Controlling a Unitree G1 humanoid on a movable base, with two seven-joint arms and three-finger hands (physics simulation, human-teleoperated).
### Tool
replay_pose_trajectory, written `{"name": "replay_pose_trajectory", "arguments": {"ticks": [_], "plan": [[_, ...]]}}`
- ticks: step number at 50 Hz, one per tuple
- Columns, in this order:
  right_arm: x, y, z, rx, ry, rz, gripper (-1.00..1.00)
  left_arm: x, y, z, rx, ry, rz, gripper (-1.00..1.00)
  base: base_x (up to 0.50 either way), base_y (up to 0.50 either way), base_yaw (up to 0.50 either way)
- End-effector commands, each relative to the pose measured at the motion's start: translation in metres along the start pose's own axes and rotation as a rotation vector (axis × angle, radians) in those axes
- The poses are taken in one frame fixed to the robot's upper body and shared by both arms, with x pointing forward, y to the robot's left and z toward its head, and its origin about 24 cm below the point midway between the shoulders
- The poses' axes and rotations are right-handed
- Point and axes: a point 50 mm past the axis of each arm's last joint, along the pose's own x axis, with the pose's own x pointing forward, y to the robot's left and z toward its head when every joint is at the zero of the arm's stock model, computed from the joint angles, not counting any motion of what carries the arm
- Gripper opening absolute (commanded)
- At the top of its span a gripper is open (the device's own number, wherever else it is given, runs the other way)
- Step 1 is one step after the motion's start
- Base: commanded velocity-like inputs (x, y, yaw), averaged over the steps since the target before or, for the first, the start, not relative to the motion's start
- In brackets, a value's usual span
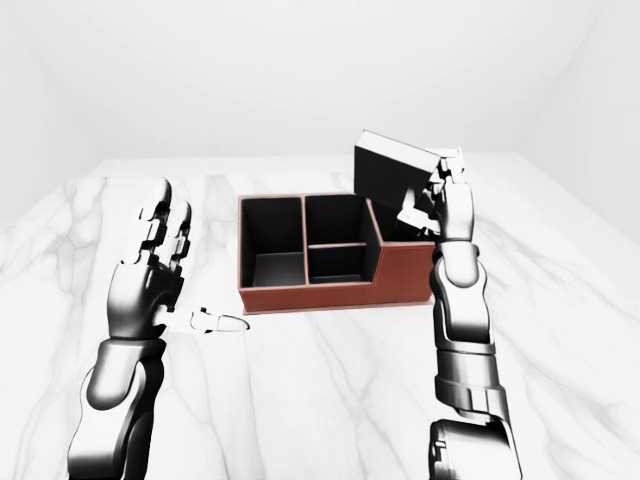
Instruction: Pick up the book and place it in the right compartment of the caddy.
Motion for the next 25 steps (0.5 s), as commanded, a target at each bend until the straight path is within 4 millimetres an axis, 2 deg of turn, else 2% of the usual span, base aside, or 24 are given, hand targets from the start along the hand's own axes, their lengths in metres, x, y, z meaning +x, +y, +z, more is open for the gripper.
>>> {"name": "replay_pose_trajectory", "arguments": {"ticks": [1, 16, 25], "plan": [[0.002, -0.013, 0.002, 0.031, -0.002, -0.048, -1.00, 0.000, 0.001, 0.002, -0.002, -0.009, 0.009, 1.00, 0.00, 0.00, 0.00], [-0.001, -0.015, -0.012, 0.029, 0.052, -0.059, -1.00, 0.000, 0.002, 0.002, -0.003, -0.008, 0.010, 1.00, 0.00, 0.00, 0.00], [0.000, -0.019, -0.013, 0.028, 0.061, -0.068, -1.00, -0.001, 0.002, -0.001, -0.004, 0.006, 0.010, 1.00, 0.00, 0.00, 0.00]]}}
